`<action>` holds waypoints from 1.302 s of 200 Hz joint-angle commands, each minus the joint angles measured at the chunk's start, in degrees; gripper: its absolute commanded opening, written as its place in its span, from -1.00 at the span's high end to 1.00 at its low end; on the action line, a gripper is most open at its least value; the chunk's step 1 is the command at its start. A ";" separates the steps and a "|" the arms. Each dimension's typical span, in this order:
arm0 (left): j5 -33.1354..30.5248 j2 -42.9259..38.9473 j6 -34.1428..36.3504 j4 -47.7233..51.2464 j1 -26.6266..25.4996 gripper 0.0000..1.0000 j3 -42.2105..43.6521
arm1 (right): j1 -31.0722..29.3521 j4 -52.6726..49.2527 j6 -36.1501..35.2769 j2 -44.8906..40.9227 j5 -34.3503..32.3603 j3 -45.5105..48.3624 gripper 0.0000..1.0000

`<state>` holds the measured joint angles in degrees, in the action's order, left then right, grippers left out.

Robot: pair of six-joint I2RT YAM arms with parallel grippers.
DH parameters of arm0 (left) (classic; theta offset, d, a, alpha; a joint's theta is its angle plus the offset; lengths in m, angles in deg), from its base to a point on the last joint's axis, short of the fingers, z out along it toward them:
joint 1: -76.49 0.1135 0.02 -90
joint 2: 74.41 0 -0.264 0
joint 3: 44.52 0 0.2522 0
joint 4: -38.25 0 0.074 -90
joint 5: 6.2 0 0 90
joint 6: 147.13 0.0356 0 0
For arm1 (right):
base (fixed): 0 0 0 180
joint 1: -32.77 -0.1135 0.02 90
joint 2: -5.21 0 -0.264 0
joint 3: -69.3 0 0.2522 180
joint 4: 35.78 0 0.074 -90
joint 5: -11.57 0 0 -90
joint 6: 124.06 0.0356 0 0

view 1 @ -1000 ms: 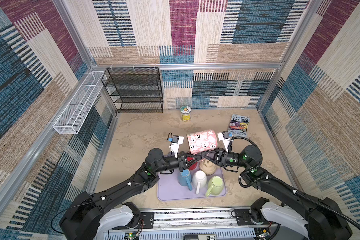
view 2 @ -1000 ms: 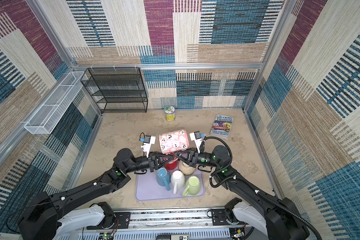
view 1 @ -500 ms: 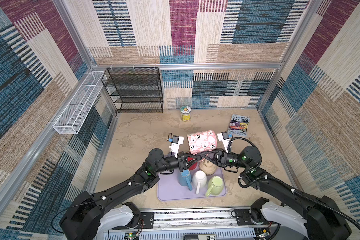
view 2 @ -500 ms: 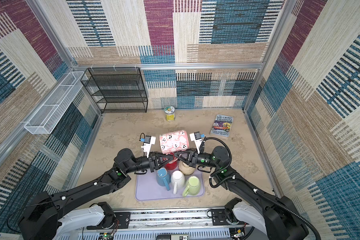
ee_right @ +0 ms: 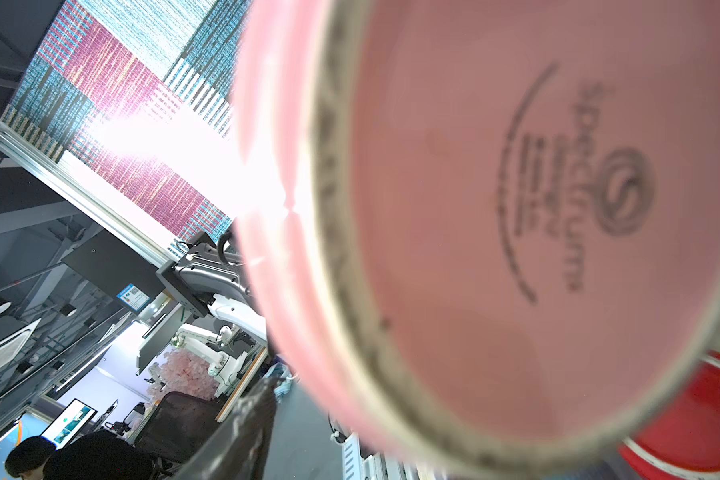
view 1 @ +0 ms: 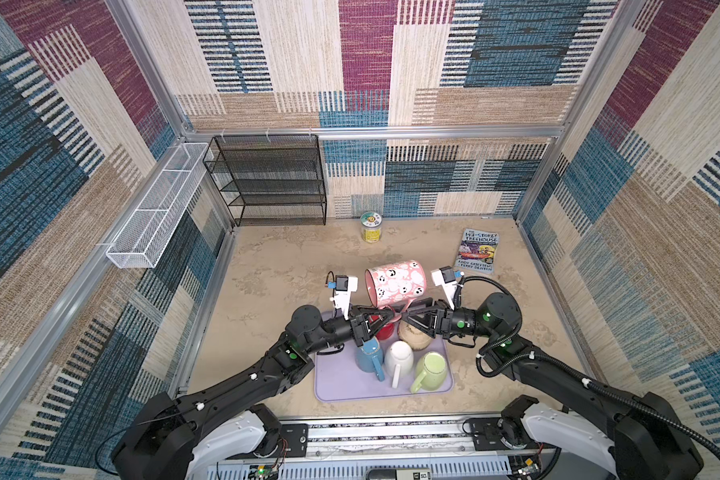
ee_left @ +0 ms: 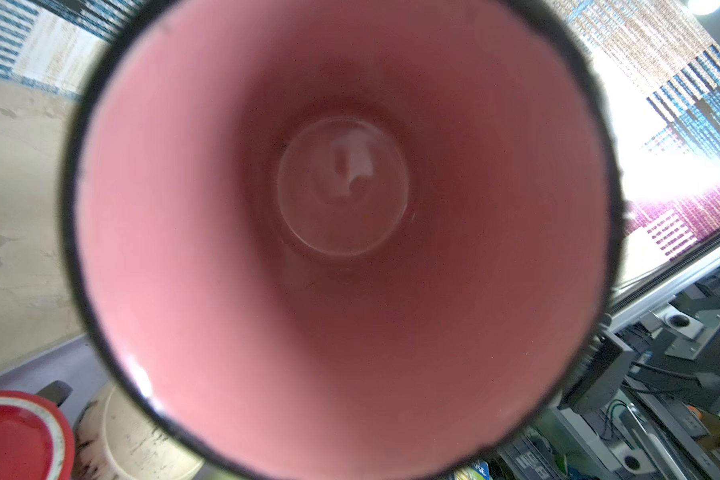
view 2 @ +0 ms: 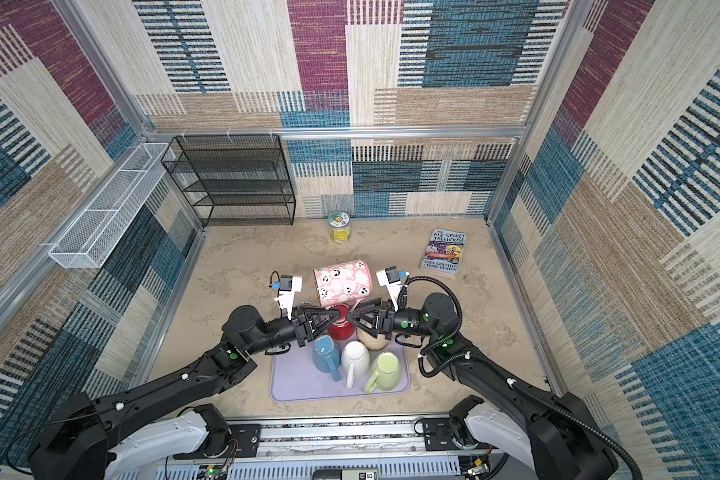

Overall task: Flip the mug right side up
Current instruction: 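Open the right gripper and pull the pink mug away with the left gripper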

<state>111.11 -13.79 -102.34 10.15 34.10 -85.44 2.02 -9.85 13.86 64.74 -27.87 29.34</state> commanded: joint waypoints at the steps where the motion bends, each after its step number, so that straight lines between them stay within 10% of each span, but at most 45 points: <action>1: -5.08 -3.05 4.38 -3.09 0.21 1.00 0.84 | -0.02 0.75 -0.79 -0.13 -0.09 0.27 -0.33; 82: -19.62 -16.06 7.21 6.15 0.67 1.00 5.95 | -0.03 -5.21 -6.18 -0.15 -2.71 -0.94 -0.35; 166: -35.36 -29.03 13.31 41.86 0.75 1.00 -1.68 | -0.91 -20.99 -19.82 2.70 -11.46 -5.79 -0.37; 260: -47.47 -29.12 19.41 75.79 0.95 1.00 -19.00 | -5.55 -29.67 -29.83 7.77 -17.46 -11.70 -1.00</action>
<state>69.19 -43.34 -86.30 79.41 34.86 -100.59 -3.18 -38.09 -13.22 72.48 -43.08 18.11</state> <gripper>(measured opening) 0.215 0.981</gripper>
